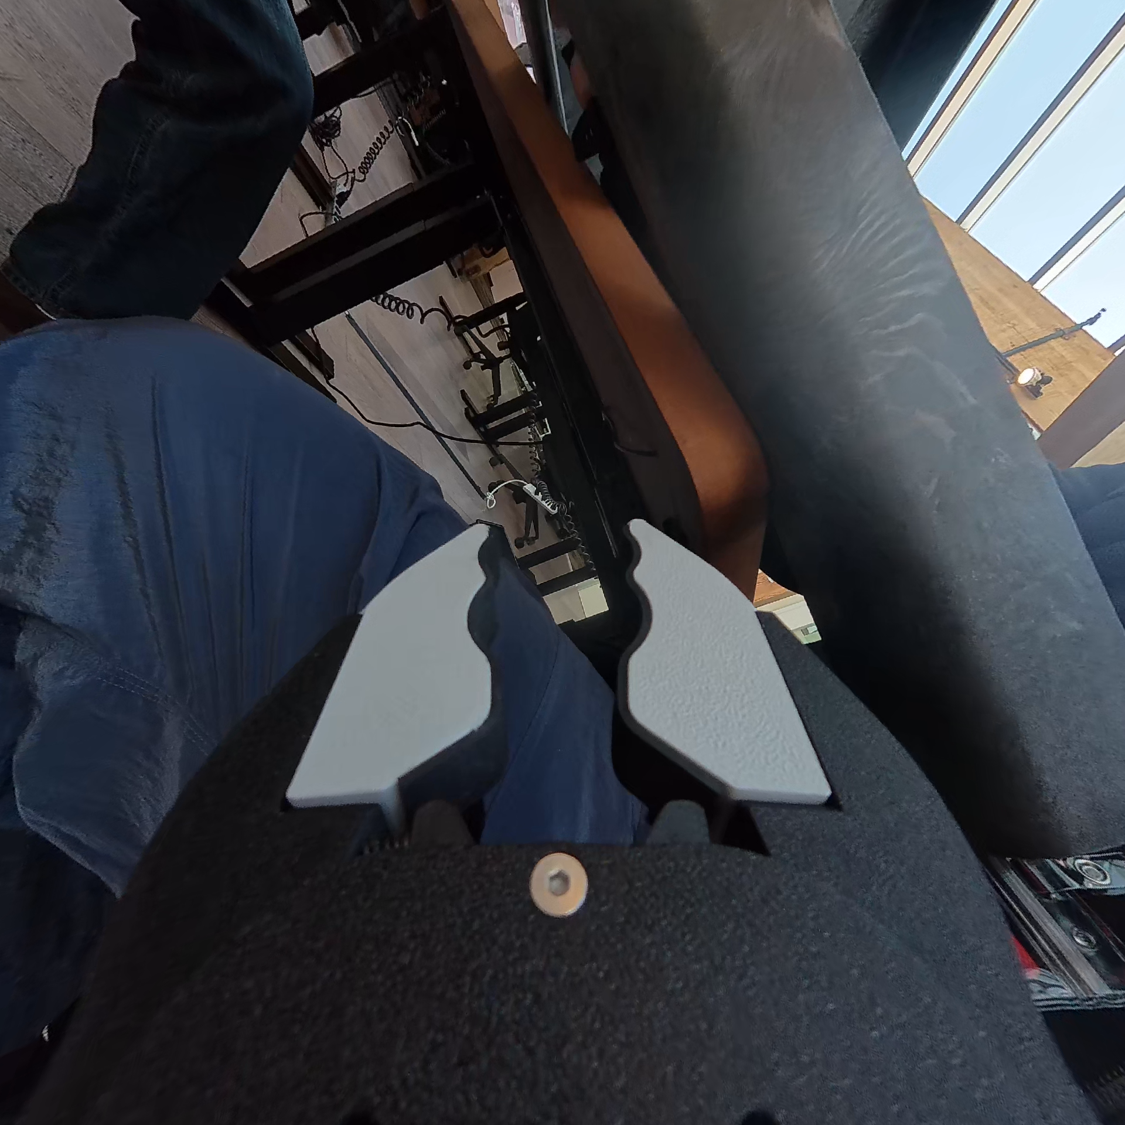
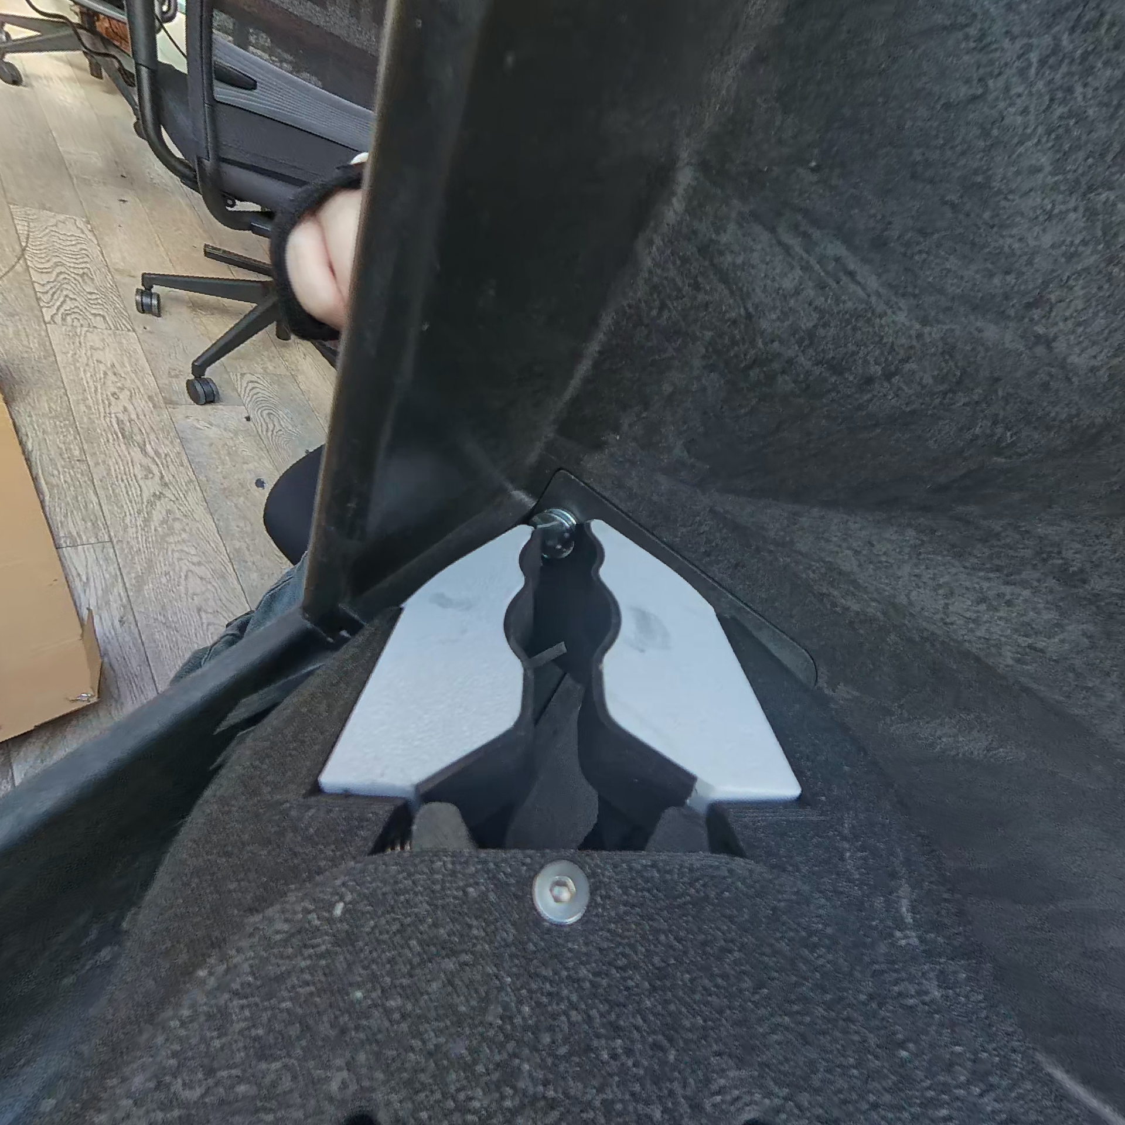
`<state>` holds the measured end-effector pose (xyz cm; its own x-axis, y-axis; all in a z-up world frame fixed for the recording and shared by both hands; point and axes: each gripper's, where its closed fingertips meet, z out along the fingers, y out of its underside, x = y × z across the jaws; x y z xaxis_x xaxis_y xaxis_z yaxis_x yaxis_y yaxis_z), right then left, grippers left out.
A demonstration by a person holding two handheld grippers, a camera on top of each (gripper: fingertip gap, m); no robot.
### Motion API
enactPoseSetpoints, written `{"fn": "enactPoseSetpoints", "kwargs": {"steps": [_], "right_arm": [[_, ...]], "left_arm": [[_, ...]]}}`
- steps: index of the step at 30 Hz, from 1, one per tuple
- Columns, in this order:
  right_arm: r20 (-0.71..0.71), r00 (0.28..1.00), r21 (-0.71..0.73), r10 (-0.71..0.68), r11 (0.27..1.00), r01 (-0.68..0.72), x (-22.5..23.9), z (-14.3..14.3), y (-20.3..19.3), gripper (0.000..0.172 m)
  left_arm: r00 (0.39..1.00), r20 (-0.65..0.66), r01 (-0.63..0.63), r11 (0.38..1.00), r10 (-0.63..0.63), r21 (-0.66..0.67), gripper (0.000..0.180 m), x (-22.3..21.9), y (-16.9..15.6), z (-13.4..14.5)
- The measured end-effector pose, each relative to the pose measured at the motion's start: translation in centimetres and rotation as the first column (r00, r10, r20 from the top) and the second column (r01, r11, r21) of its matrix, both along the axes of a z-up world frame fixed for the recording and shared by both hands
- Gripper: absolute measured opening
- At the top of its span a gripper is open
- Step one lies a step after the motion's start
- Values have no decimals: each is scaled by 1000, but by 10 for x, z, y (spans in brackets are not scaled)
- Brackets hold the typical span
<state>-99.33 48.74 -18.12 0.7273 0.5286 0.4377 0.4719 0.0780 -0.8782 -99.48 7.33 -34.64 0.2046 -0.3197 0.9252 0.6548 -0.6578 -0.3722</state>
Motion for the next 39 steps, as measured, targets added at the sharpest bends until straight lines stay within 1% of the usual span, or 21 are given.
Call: {"fn": "enactPoseSetpoints", "kwargs": {"steps": [20, 22, 24, 29, 31, 33, 35, 39], "right_arm": [[5, 999, 13, 38, 999, -38, -1, 0, 1, 11], [4, 999, 14, 41, 999, -41, -1, 0, 1, 11], [3, 999, 15, 45, 999, -45, -1, 0, 1, 11], [-5, 999, 16, 54, 998, -54, -1, 0, 1, 11], [-9, 999, 16, 54, 998, -54, -1, 0, 1, 11], [-12, 998, 16, 54, 998, -54, -1, 0, 1, 11], [-14, 998, 15, 54, 998, -53, -1, 0, 1, 11], [-33, 998, 9, 59, 998, -59, -1, 0, 1, 11]], "left_arm": [[1000, -9, -16, 1000, 16, -9, 37, -2, -6, -2], [999, -13, -32, 999, 32, -25, 37, -5, -10, -6], [998, -43, -56, 997, 54, -60, 37, -10, -14, -17], [984, -151, -128, 970, 98, -205, 37, -19, -35, -62], [982, -156, -141, 959, 105, -244, 36, -19, -43, -75], [986, -127, -139, 955, 108, -264, 36, -15, -51, -77], [988, -109, -136, 956, 111, -259, 36, -9, -57, -73], [986, -139, -127, 963, 96, -236, 36, 7, -68, -69]]}}
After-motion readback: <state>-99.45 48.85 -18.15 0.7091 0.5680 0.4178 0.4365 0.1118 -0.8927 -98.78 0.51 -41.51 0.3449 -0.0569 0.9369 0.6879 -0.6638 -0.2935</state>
